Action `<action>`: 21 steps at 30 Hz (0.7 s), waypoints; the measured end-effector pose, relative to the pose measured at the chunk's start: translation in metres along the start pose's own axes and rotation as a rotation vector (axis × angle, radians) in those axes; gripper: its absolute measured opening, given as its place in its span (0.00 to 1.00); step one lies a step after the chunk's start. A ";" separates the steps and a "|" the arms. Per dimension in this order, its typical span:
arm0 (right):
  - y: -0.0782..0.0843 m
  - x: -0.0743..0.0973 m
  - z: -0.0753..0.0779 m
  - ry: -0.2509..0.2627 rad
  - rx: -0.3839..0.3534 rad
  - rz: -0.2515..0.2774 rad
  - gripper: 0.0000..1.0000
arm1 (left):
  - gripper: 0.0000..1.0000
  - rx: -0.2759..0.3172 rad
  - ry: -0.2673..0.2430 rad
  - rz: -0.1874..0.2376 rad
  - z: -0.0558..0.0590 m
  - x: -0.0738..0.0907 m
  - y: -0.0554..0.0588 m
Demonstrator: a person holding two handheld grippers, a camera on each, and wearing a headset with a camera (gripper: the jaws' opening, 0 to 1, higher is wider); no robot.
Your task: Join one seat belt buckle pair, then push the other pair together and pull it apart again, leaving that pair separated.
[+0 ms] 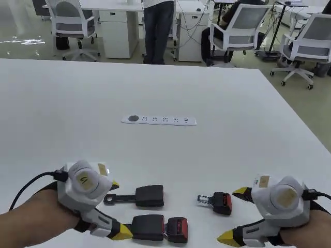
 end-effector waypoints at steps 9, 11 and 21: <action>0.012 0.010 -0.015 0.004 -0.150 0.054 0.87 | 0.95 0.167 -0.068 0.042 -0.005 0.038 0.031; 0.013 0.014 -0.019 0.015 -0.165 0.059 0.91 | 0.98 0.190 -0.085 0.051 -0.004 0.044 0.034; 0.026 0.024 -0.021 0.058 -0.231 0.047 1.00 | 1.00 0.341 -0.109 0.091 0.004 0.057 0.059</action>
Point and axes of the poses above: the centre of the closed fingertips' face, and the gripper's own axes: x roughly backward along the fingers, z roughly to its right, y roughly out of its underside, the point moved 2 cm from there along x, roughly backward along the fingers, and after that the axes turned 11 degrees about -z, right-handed, at the moved point
